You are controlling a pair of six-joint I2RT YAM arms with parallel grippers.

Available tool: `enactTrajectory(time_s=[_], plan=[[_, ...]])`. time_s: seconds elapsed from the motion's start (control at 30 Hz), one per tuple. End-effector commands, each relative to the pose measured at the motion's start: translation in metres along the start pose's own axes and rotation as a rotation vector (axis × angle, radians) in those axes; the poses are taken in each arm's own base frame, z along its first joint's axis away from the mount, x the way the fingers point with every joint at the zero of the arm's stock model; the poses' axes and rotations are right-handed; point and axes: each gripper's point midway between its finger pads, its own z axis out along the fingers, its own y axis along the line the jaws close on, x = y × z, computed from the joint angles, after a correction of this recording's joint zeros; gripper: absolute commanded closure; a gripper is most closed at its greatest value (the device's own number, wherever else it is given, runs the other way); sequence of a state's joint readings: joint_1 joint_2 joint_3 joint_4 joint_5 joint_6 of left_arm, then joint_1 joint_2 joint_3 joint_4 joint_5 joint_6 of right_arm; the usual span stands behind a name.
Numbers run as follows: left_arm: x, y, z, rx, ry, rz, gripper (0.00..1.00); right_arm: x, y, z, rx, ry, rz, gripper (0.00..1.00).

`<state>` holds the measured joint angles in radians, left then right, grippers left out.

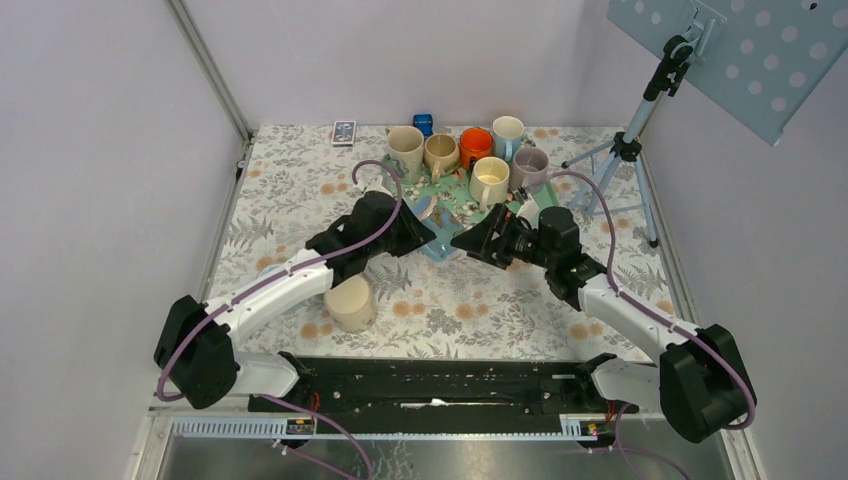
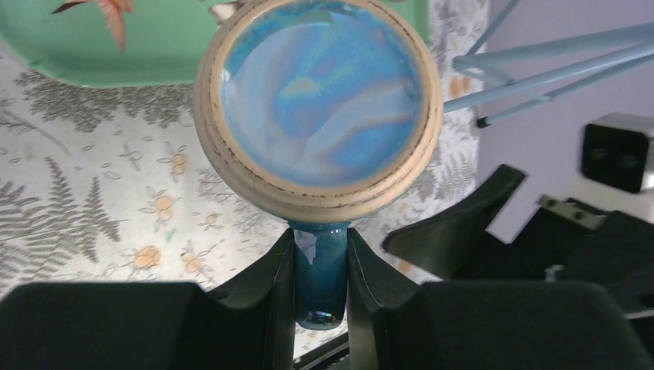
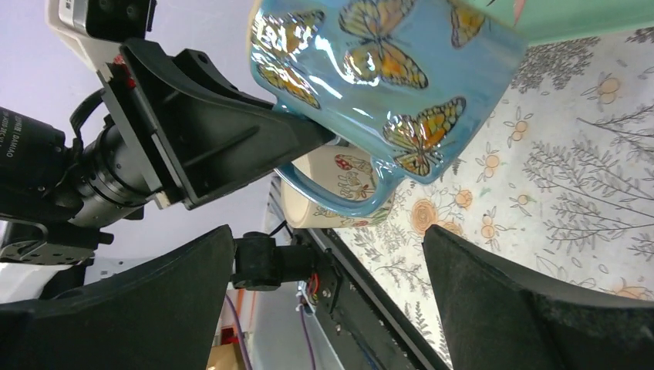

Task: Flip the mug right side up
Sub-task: Turn over the cup at the center of the board.

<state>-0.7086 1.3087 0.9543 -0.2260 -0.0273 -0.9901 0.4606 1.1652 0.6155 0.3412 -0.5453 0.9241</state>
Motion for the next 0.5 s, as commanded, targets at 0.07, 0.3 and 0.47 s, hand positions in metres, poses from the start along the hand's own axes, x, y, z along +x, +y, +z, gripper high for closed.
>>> enactTrajectory(time_s=[0.07, 0.3, 0.47], plan=[[-0.05, -0.091, -0.025, 0.367, -0.135, -0.122, 1.0, 0.006, 0.019, 0.006, -0.136, 0.024, 0.067, 0.0], [-0.051, -0.099, -0.023, 0.427, -0.111, -0.178, 1.0, 0.007, 0.022, 0.01, -0.192, 0.024, 0.154, 0.0], [-0.047, -0.104, -0.022, 0.48, -0.08, -0.238, 1.0, 0.0, 0.033, 0.013, -0.281, 0.004, 0.245, 0.03]])
